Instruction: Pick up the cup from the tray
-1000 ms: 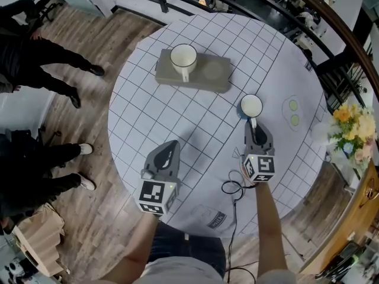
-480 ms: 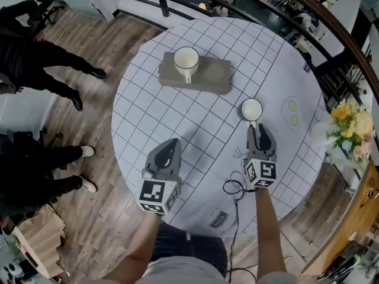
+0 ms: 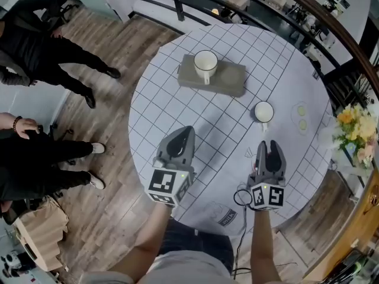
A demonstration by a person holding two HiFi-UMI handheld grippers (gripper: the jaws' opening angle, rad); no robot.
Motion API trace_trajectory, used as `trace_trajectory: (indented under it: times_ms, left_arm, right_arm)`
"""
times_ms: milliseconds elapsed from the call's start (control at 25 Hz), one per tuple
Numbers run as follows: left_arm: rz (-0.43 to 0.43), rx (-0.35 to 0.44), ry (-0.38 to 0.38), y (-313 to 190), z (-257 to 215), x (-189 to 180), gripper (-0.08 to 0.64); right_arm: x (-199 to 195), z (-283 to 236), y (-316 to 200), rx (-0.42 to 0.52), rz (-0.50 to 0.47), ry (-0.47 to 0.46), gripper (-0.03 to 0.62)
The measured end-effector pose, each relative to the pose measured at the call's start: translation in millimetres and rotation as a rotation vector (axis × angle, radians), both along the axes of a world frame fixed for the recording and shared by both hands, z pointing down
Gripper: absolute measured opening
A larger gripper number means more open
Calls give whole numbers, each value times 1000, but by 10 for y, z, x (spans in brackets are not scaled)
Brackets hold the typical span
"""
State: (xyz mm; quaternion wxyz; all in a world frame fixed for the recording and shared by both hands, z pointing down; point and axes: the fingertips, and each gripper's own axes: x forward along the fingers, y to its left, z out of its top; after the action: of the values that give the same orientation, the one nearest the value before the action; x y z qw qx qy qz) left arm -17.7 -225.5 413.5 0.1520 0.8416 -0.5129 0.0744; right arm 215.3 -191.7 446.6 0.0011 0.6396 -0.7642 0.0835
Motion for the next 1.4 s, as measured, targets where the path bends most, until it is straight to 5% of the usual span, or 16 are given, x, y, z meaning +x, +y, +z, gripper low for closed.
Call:
trace_trajectory:
  times_ms: [280,560,1400]
  left_arm:
    - [-21,78,31,-132,-387,-26,7]
    - [-50,60,36,-341,-417,-12,14]
    - [-200,0,-89,-1815,469,313,351]
  right_arm:
    - [-203,-308,278,27,23,-112,118]
    - [-189,-451,464,35,67,-166,118]
    - [-84,-247,509,-50,117,-217,118]
